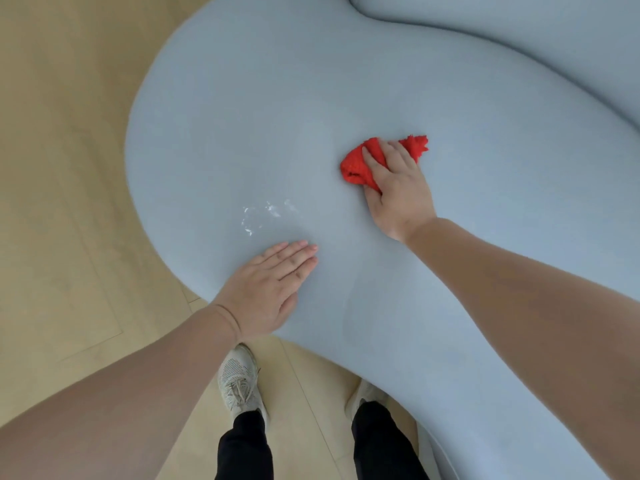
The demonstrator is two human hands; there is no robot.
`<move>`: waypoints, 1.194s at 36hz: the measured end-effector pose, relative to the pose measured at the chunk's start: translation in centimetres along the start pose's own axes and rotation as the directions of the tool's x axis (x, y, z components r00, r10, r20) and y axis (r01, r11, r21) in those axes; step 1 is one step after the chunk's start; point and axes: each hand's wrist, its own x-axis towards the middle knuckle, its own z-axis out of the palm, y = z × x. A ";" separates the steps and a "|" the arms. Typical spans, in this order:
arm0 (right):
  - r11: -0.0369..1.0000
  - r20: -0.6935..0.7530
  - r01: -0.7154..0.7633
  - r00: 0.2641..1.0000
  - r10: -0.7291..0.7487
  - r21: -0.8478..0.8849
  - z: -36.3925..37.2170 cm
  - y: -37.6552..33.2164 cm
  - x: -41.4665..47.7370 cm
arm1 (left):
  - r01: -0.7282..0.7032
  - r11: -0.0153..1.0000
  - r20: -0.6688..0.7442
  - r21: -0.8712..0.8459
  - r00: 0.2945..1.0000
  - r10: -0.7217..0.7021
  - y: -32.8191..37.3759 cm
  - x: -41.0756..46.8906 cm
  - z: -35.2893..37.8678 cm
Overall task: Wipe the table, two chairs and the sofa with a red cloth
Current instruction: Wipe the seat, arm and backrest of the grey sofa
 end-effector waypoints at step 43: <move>0.869 0.031 0.494 0.869 -0.494 -0.009 8.4 -10.3 -11.3 | 0.313 0.948 -0.220 0.065 0.931 -0.293 -7.9 -7.6 -1.2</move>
